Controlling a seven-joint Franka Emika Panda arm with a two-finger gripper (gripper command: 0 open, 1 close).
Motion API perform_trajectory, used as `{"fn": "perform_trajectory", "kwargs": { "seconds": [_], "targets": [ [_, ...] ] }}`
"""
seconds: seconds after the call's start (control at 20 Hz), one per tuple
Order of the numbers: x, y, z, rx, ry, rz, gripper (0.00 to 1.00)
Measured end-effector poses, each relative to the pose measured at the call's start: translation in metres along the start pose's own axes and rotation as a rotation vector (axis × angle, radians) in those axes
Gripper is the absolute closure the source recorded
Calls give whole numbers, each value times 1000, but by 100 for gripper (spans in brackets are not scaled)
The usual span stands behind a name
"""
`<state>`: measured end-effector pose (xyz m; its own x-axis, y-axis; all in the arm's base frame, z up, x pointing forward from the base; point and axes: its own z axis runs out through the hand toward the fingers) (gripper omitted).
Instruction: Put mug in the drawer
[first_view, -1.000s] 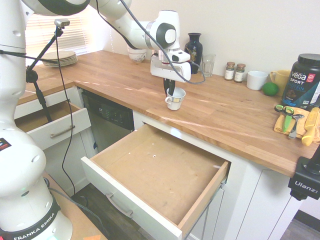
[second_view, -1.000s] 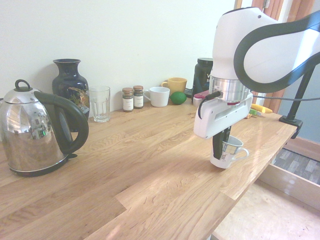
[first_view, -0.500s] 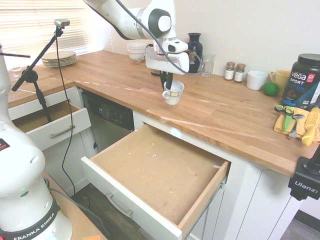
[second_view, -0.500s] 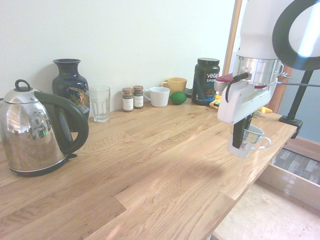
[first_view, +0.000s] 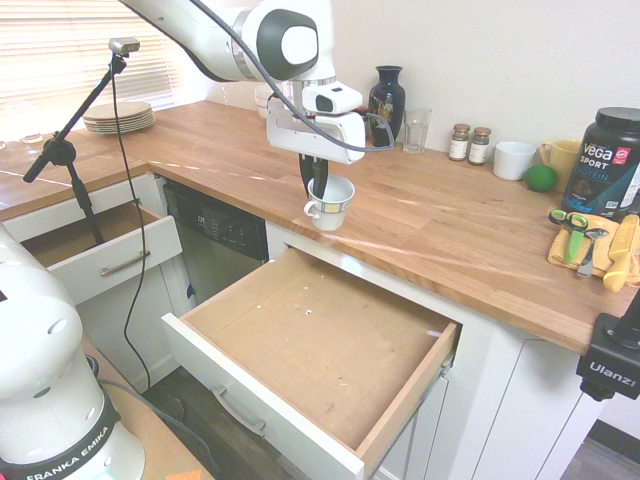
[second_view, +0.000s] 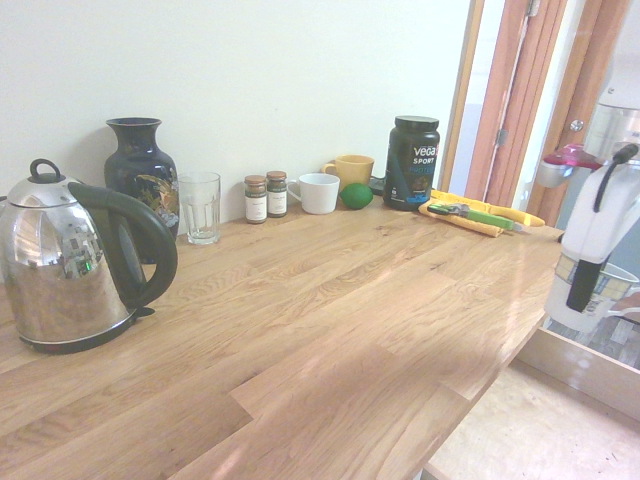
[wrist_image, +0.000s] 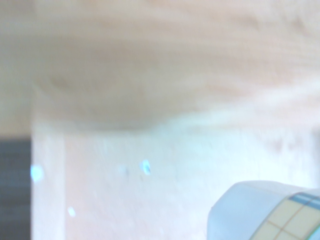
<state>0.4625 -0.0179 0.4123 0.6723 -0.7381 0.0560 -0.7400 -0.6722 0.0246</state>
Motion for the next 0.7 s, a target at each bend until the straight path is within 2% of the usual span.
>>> {"fn": "perform_trajectory", "kwargs": {
  "seconds": [0.3,0.7],
  "targets": [
    [-13,43,52,-27,-38,13,100],
    [-15,48,155,-38,-95,-18,100]
  ]
}}
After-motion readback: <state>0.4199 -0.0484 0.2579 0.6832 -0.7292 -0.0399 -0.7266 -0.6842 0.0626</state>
